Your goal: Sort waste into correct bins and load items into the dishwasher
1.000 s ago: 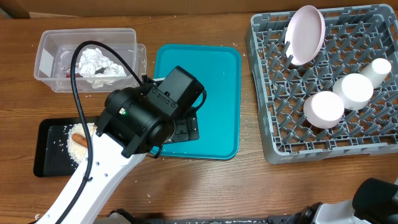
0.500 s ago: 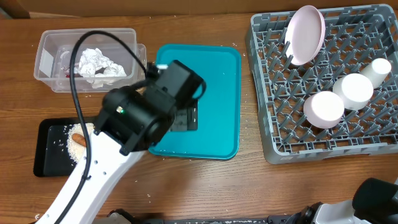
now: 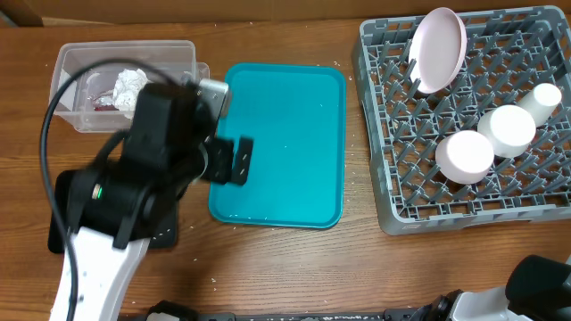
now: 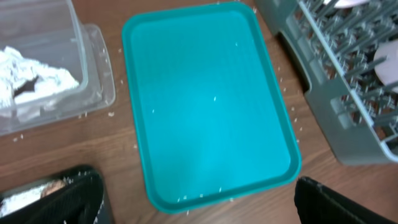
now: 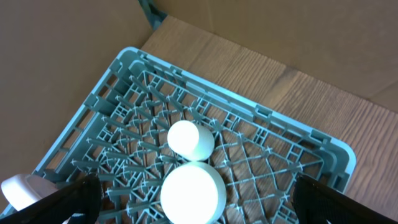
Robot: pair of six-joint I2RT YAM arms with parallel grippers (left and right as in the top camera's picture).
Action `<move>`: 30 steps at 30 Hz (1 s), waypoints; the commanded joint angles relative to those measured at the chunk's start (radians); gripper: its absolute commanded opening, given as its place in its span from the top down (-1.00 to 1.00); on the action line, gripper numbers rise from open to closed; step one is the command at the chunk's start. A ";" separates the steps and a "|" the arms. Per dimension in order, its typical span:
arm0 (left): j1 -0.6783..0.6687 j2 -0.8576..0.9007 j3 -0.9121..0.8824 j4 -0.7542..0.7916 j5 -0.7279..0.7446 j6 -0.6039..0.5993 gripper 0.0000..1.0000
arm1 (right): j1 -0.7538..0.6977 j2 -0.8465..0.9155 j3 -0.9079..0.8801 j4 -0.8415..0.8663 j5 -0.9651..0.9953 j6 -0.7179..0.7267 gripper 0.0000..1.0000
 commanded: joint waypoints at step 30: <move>0.391 -0.911 -1.373 1.185 0.179 0.064 -0.99 | 0.001 -0.005 0.004 0.004 0.002 0.009 -1.00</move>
